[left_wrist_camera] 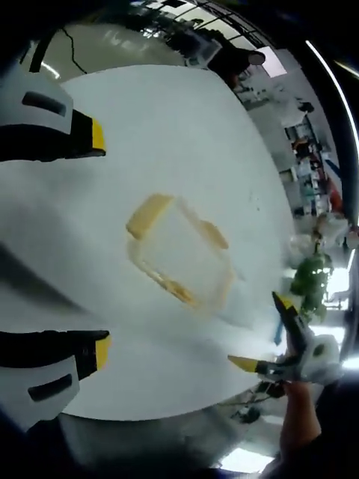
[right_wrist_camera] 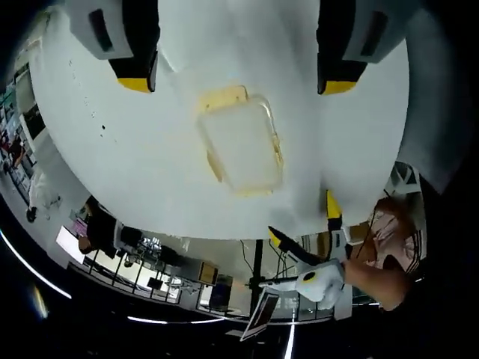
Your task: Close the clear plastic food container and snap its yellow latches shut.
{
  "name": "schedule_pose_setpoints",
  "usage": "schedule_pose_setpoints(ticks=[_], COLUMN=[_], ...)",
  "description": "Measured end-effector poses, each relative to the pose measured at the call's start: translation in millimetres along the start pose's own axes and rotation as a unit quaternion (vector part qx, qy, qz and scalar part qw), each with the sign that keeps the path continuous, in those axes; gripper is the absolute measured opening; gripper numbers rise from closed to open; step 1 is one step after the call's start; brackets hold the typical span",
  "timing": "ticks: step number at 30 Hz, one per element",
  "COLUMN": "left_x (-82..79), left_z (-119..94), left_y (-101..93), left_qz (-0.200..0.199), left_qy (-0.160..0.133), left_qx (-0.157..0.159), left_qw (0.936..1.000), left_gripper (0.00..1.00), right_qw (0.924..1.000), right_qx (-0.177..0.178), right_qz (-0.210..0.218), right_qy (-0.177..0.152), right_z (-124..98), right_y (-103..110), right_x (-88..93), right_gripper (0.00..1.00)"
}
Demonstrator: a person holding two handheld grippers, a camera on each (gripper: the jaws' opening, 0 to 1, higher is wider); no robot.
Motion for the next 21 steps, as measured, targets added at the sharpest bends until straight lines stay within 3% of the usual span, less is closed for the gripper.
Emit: schedule_pose_setpoints(ticks=[5, 8, 12, 19, 21], left_x=[-4.4, -4.0, -8.8, -14.2, -15.0], left_z=[7, 10, 14, 19, 22], left_y=[6.9, 11.6, 7.8, 11.6, 16.2], left_qz=[0.035, 0.059, 0.047, 0.113, 0.126], left_qy=[0.014, 0.031, 0.026, 0.051, 0.056], left_qx=[0.010, 0.016, 0.058, 0.107, 0.106], left_qw=[0.9992, 0.9976, 0.9969, 0.9865, 0.9848], left_gripper=[0.91, 0.91, 0.95, 0.83, 0.82], right_qw=[0.9977, 0.9977, 0.9961, 0.9924, 0.9870], right_qx=[-0.017, -0.023, -0.058, -0.087, -0.091], right_qz=[-0.059, -0.060, -0.062, -0.074, -0.119], right_qy=[0.029, 0.024, 0.021, 0.046, 0.057], right_z=[10, 13, 18, 34, 38], right_y=[-1, -1, 3, -3, -3], right_x=[2.1, -2.3, -3.0, 1.7, 5.0], right_gripper=[0.89, 0.86, 0.70, 0.71, 0.73])
Point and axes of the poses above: the point that each gripper's makers call its tool centre point, and the gripper's own axes: z roughly forward along the fingers, y roughly to its left, x roughly out of its underside, the point moved 1 cm from there along -z, roughly backward along the fingers, and after that the axes turned 8 degrees about x, right-handed, at the moved point
